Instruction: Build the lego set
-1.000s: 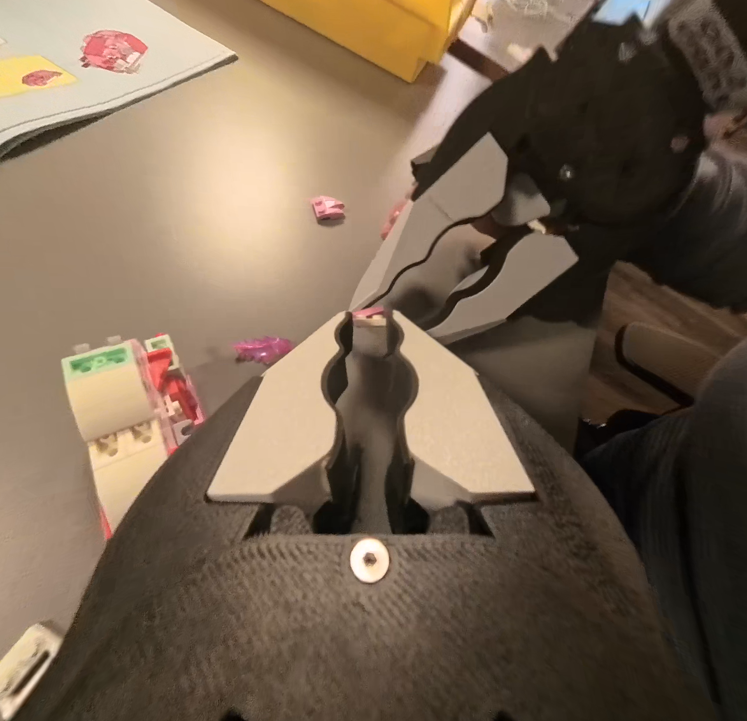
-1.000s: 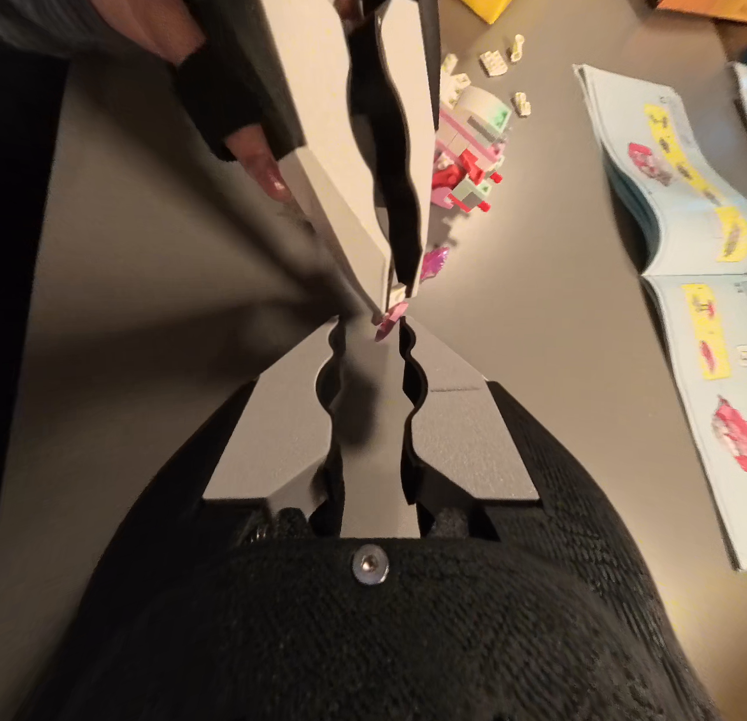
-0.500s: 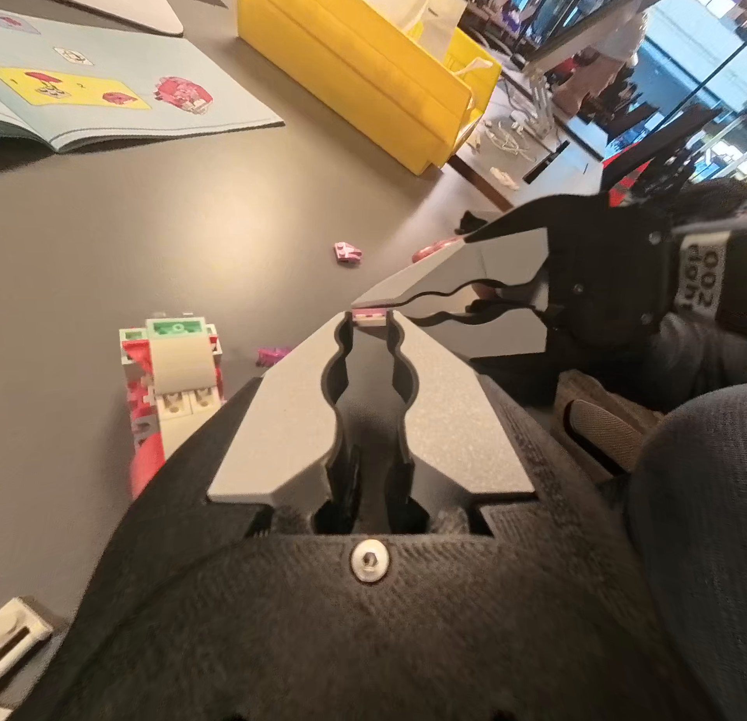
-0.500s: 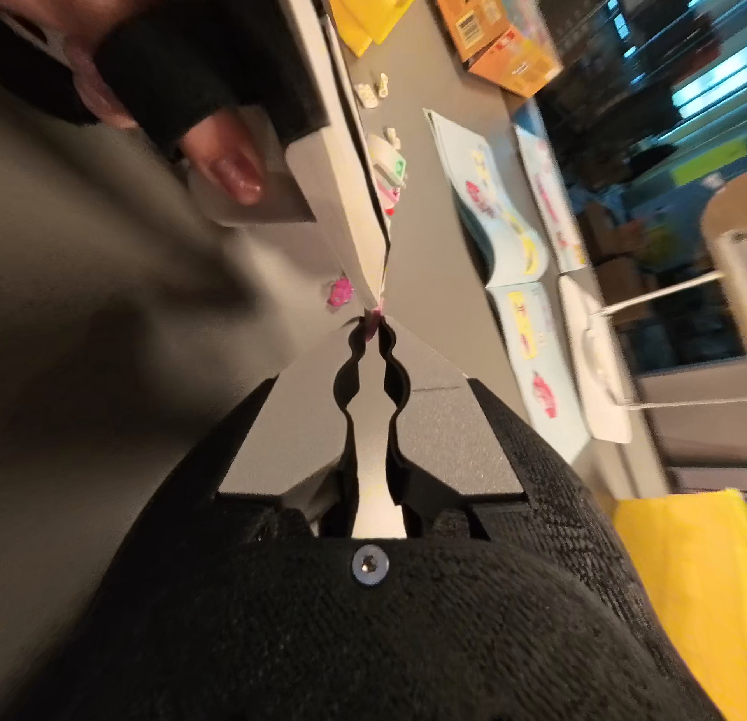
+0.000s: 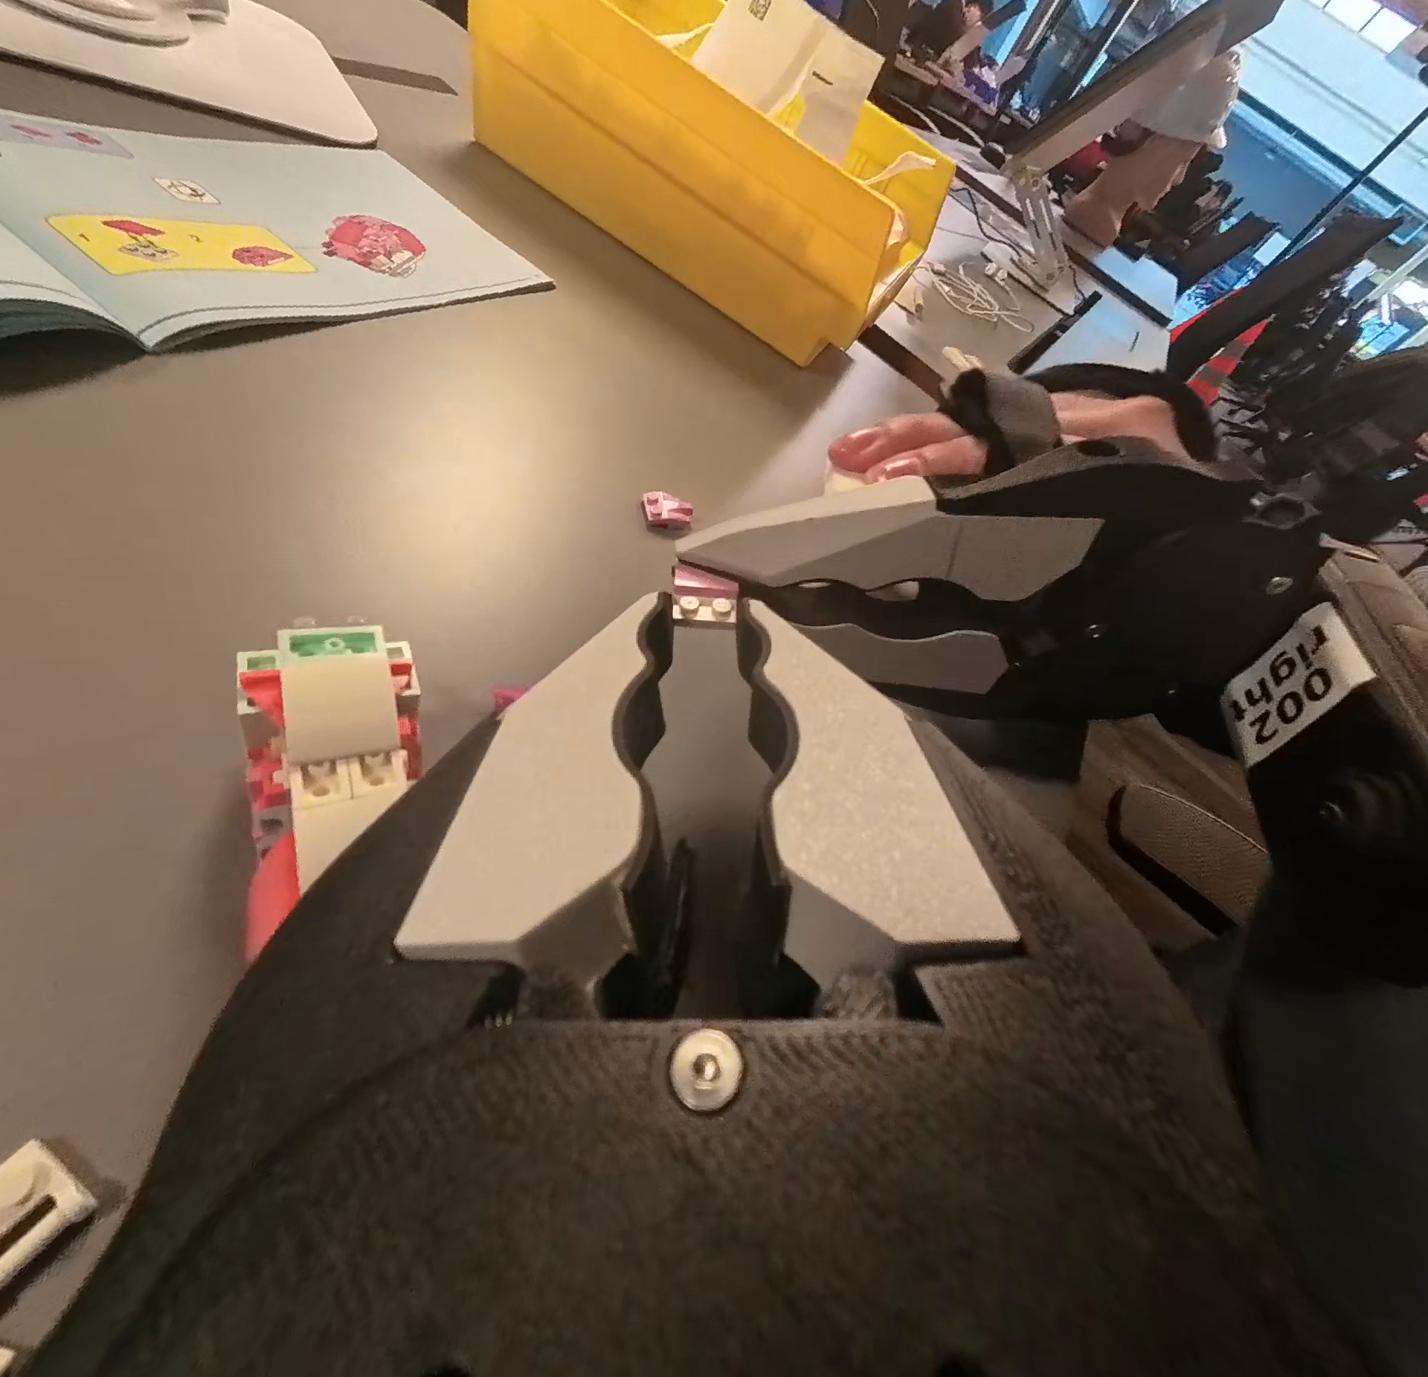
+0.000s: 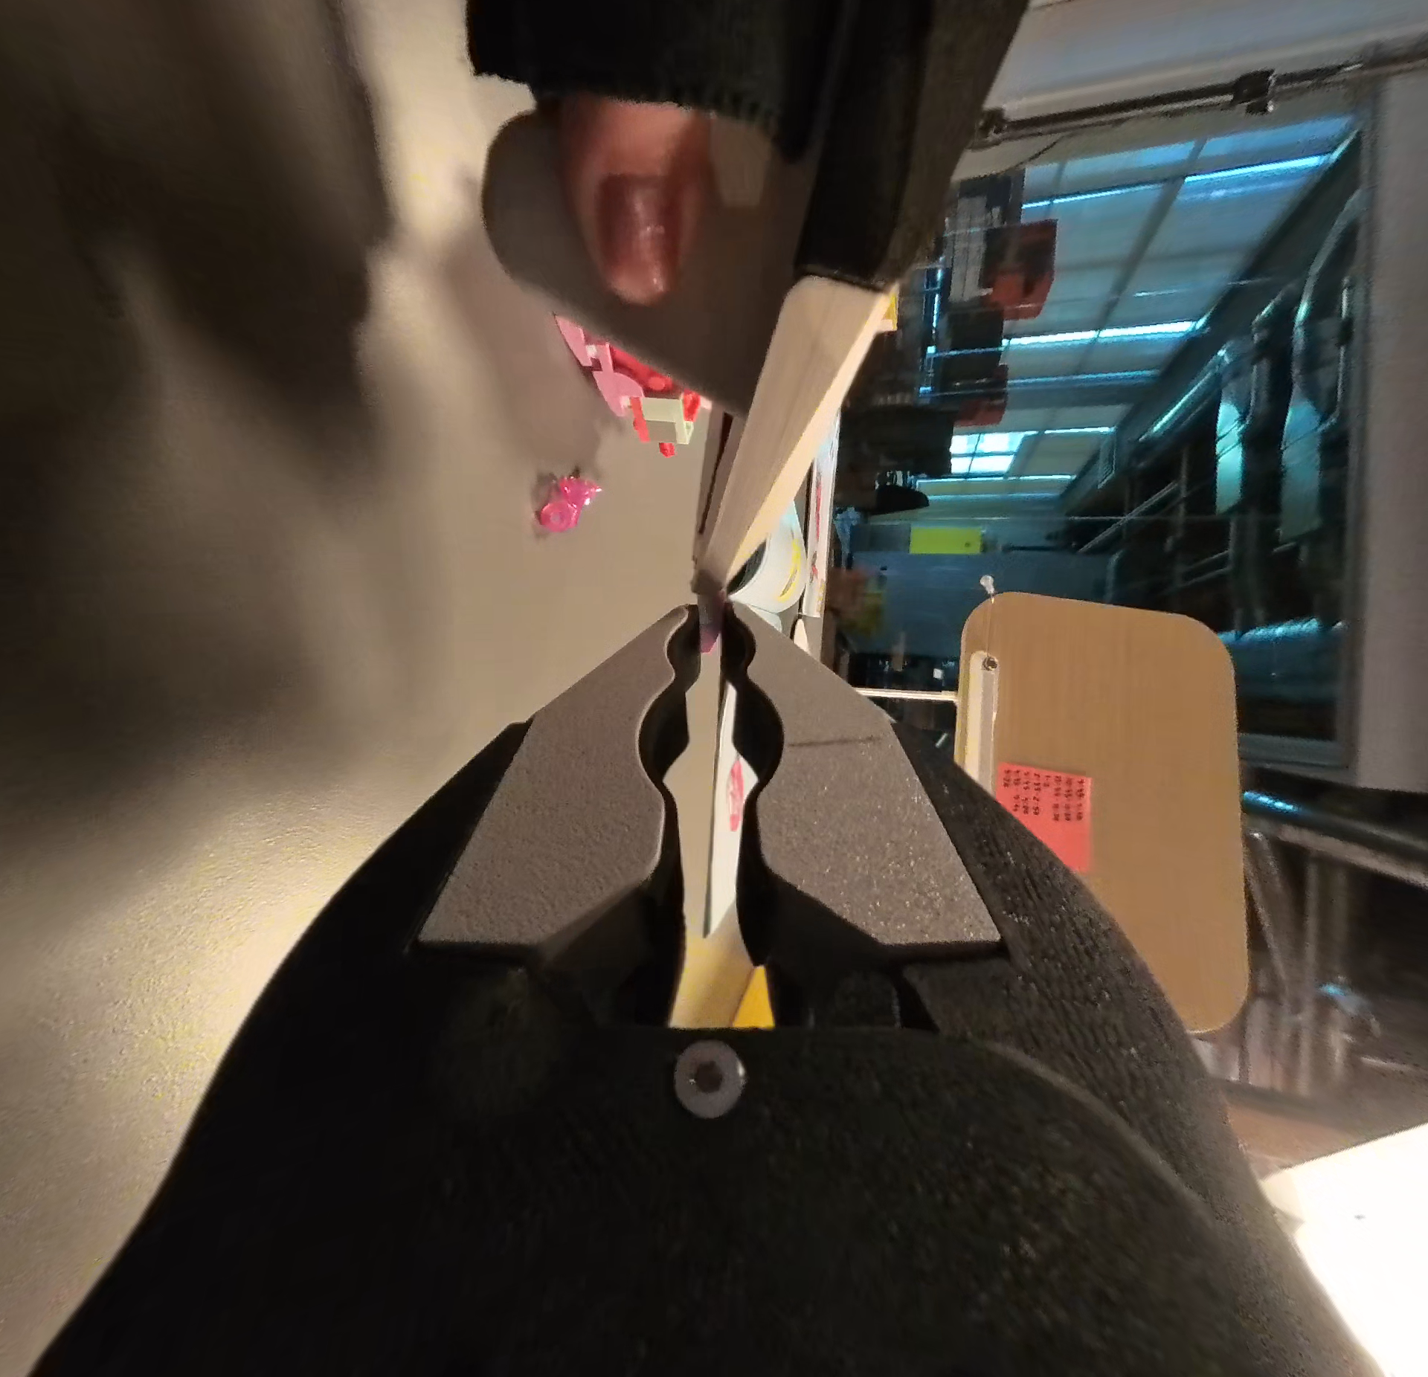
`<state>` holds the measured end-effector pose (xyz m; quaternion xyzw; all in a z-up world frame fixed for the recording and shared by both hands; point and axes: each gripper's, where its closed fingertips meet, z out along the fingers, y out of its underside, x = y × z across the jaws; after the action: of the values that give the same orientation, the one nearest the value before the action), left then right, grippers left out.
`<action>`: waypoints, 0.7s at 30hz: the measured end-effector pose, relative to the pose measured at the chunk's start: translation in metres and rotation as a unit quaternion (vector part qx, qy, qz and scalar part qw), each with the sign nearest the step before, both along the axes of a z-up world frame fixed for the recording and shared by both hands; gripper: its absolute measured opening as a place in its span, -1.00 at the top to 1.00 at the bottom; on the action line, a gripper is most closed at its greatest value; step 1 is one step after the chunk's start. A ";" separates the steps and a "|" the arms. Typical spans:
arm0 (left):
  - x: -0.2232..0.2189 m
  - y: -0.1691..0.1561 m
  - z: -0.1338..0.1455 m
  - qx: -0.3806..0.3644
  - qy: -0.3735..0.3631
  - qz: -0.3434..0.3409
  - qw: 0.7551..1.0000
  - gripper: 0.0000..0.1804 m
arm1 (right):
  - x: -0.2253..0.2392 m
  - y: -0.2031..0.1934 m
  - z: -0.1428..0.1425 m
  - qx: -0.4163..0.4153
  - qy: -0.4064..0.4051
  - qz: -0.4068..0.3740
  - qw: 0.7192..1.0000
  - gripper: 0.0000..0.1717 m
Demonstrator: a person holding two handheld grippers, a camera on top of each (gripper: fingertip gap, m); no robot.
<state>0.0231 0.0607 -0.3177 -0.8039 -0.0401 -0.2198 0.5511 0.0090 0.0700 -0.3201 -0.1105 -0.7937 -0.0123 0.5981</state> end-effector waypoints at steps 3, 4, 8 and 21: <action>-0.001 0.000 0.000 0.000 -0.004 0.003 1.000 0.83 | -0.001 0.001 -0.001 -0.004 0.003 -0.008 1.000 0.96; -0.002 0.001 0.000 0.000 -0.006 0.004 1.000 0.83 | -0.002 0.001 0.000 -0.002 0.008 -0.009 1.000 0.96; -0.002 0.001 0.001 0.002 -0.017 0.003 1.000 0.83 | -0.004 -0.001 0.001 0.004 0.024 -0.011 1.000 0.94; 0.009 -0.004 0.040 0.117 -0.045 -0.046 0.991 0.87 | 0.008 -0.023 0.029 -0.636 -0.089 0.113 0.759 0.96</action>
<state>0.0316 0.0568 -0.2781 -0.7239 -0.0024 -0.2842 0.6287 0.0168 0.0469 -0.2913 -0.3728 -0.6754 0.5531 0.3145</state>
